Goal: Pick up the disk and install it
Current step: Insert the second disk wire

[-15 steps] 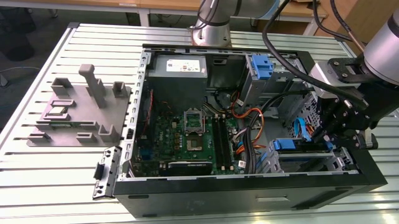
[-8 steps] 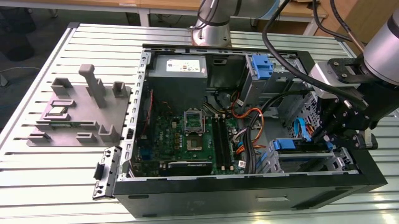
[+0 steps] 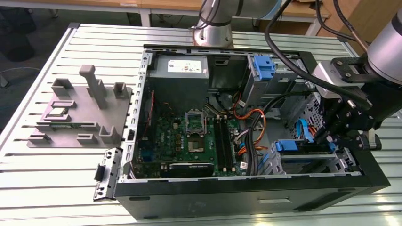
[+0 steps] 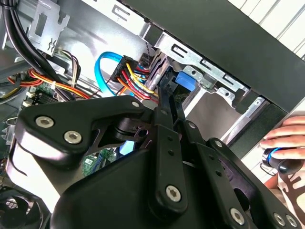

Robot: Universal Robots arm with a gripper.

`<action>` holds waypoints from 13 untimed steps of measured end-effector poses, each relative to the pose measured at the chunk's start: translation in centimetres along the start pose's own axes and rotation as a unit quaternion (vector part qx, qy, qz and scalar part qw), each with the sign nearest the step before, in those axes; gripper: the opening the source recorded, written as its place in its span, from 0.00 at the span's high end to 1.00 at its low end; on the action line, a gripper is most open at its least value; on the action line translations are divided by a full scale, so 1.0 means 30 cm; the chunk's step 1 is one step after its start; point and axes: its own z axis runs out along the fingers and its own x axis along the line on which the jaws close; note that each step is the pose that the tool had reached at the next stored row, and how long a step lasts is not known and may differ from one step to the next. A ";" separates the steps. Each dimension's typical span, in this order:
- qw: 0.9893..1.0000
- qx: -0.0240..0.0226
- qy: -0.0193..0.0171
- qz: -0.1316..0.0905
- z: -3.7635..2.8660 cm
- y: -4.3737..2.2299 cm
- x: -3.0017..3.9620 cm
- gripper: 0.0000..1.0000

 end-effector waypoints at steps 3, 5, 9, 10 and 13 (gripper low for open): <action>1.000 0.000 0.000 0.003 0.000 0.000 0.000 0.84; 1.000 0.000 0.000 0.003 0.001 0.000 0.000 0.84; 1.000 0.000 0.000 0.003 0.002 0.000 0.000 0.84; 1.000 0.000 0.000 0.003 0.002 0.000 0.000 0.84; 1.000 0.000 0.000 0.003 0.005 0.000 0.000 0.84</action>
